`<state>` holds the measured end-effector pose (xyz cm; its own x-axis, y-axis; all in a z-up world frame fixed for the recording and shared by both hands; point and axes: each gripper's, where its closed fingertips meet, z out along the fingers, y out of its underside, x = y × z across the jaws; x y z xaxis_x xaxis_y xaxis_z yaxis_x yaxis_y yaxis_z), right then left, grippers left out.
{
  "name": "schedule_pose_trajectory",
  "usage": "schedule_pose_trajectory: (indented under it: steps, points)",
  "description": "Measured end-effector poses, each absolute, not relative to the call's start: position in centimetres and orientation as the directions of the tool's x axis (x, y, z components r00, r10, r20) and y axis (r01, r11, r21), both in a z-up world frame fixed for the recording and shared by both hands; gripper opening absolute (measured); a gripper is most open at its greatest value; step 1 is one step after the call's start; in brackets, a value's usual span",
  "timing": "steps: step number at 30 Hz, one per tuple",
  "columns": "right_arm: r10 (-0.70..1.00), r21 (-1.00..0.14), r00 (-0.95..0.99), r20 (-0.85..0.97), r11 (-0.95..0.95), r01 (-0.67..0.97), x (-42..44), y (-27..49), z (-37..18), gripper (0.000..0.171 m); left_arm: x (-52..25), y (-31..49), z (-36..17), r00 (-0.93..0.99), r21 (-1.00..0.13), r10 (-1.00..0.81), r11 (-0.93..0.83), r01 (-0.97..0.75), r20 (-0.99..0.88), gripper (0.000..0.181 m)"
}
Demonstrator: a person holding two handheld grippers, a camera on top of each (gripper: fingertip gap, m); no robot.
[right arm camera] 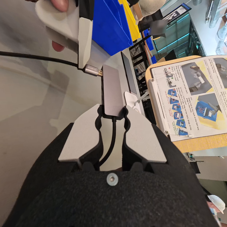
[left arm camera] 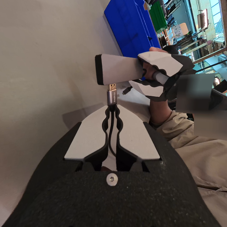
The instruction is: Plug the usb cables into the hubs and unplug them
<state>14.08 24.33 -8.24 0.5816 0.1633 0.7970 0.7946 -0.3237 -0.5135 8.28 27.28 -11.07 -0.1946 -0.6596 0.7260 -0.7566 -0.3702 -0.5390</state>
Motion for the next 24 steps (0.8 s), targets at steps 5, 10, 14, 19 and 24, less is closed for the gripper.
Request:
schedule_pose_trajectory:
  steps: [5,10,14,19,24]
  points:
    - [0.168,-0.512,0.578,0.799,-0.315,0.799,13.99,24.22,-8.15,0.033,8.40,27.41,-10.72,-0.205,-0.549,-0.656,-0.373,-0.748,0.726,0.008]
    - [0.193,-0.532,0.594,0.781,-0.293,0.795,13.60,24.10,-8.32,0.033,7.95,27.23,-10.93,-0.220,-0.533,-0.644,-0.342,-0.774,0.733,0.008]
    - [0.211,-0.561,0.618,0.758,-0.274,0.781,13.32,24.02,-8.28,0.033,7.87,27.15,-11.10,-0.233,-0.539,-0.656,-0.311,-0.783,0.718,0.008]
    - [0.201,-0.618,0.667,0.717,-0.260,0.742,13.49,23.97,-7.97,0.033,8.07,26.99,-10.78,-0.248,-0.545,-0.634,-0.327,-0.772,0.732,0.008]
    - [0.176,-0.627,0.670,0.721,-0.244,0.739,13.56,24.06,-7.47,0.034,7.98,26.99,-10.33,-0.269,-0.581,-0.661,-0.309,-0.753,0.700,0.008]
